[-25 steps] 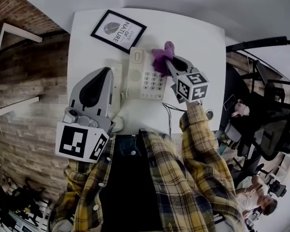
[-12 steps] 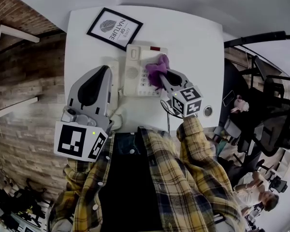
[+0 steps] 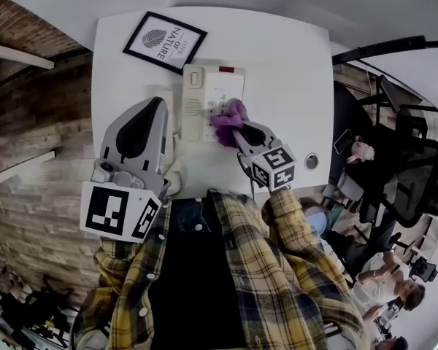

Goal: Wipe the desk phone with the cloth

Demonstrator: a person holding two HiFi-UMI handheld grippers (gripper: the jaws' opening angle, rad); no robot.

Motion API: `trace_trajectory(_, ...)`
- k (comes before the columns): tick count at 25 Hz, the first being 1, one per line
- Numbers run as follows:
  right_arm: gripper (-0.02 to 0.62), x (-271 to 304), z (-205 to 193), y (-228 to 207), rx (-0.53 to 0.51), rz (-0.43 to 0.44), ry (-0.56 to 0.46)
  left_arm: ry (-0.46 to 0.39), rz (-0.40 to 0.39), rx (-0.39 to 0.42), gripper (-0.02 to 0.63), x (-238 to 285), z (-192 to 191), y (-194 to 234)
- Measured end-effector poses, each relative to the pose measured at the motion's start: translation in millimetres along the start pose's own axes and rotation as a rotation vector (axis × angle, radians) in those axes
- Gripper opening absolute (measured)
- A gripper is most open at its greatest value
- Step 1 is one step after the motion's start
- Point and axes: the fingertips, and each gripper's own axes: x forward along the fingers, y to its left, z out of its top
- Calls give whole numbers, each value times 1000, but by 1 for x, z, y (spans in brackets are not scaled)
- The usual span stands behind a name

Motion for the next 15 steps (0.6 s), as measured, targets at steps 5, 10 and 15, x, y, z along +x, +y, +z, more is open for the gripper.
trace_trajectory(5,60,-5,-12,9,36,2,2,-3,-15,1,15,2,0,-4)
trace_trajectory(10,60,-8,-20,14,48,-1,15,-7,-22,-3,14,2,1,-6)
trace_trajectory(15,60,-12,-28,21,38,30,45,-15,-25,-5,14,3,2,-9)
